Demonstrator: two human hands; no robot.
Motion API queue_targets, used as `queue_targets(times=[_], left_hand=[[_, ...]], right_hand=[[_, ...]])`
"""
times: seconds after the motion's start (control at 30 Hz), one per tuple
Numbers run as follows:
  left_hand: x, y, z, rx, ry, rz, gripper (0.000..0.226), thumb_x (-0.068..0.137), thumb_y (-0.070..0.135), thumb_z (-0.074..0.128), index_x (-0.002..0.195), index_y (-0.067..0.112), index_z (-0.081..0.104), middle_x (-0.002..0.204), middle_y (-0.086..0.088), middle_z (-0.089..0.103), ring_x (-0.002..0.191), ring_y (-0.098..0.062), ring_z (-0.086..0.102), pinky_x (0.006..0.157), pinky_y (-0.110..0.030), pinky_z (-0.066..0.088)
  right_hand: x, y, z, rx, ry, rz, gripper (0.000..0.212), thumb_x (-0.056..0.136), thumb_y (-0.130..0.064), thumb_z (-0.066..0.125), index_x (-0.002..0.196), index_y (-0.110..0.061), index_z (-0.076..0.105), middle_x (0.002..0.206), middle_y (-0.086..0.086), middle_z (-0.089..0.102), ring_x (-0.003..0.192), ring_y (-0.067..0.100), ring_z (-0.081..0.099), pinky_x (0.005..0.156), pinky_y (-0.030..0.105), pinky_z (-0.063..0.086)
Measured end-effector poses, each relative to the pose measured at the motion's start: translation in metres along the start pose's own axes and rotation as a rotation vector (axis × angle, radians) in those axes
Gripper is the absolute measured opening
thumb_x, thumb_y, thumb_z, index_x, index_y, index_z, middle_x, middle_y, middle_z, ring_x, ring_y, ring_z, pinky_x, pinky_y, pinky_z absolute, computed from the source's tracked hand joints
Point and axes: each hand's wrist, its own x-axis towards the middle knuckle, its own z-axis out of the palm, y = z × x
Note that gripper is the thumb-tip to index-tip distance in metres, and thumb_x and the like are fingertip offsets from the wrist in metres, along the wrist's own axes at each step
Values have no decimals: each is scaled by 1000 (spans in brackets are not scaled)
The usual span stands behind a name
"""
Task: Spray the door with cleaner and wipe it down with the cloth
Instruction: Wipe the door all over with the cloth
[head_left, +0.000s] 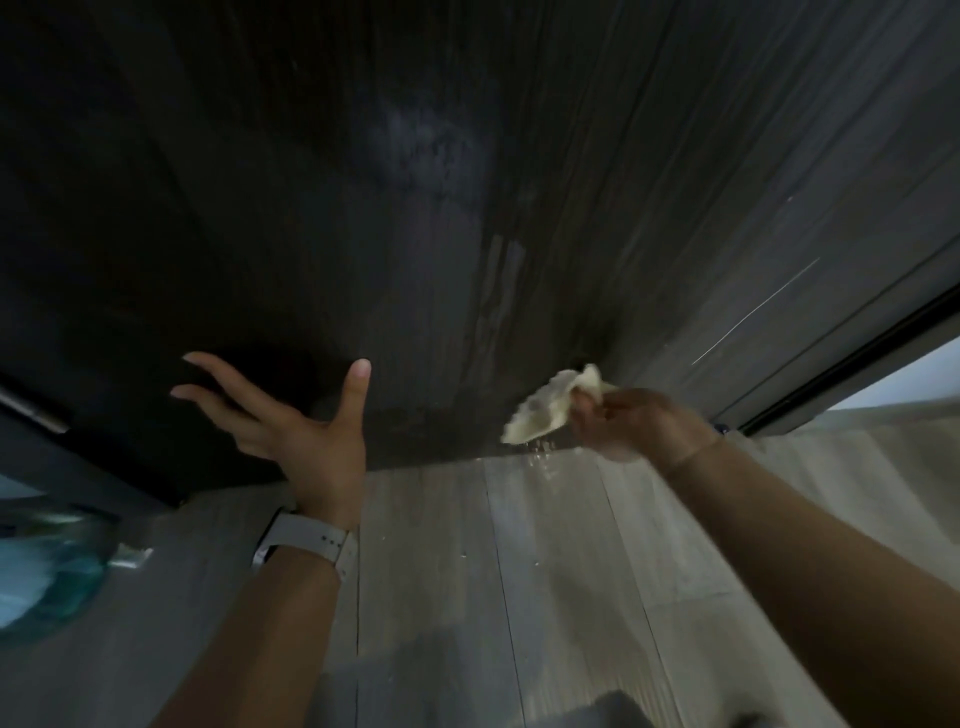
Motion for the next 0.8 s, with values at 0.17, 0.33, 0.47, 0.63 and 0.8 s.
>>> queue_targets(times=[0.17,0.33,0.47,0.63,0.8], left_hand=[[-1,2,-1,-5,-12,-11,125,73,63,74,155,22,-11,159,-19,-21,149,-37,-7,119,-57,3],[1,3,-4,-18,-23,-14,123,73,58,76,155,26,-11,160,-18,-21,149,-34,-6,118,-50,0],[-1,-2,-13,-15,-61,-14,119,75,56,75,152,38,-14,160,-9,-24,149,-32,-8,120,-55,7],[3,10,-25,-1,2,66,117,78,50,76,154,31,-10,160,-10,-23,150,-30,-8,117,-59,20],[18,16,-41,66,75,169,108,82,46,74,156,23,-1,160,-18,-17,150,-32,-4,121,-48,12]], right_hand=[[-38,-24,2,228,191,-75,16,94,-2,55,83,9,56,115,3,62,108,16,62,81,18,54],[-34,66,30,-146,397,-964,22,92,-5,59,113,-3,66,113,9,61,87,5,58,86,15,48],[-54,85,46,-118,302,-1500,37,85,-1,68,122,-2,62,106,9,46,92,-6,51,85,6,44],[-44,71,51,-344,295,-1946,33,88,3,59,121,1,63,113,9,41,104,23,50,91,26,45],[17,121,31,-1019,-67,-2147,39,86,0,56,120,-20,57,116,9,43,104,31,44,87,32,42]])
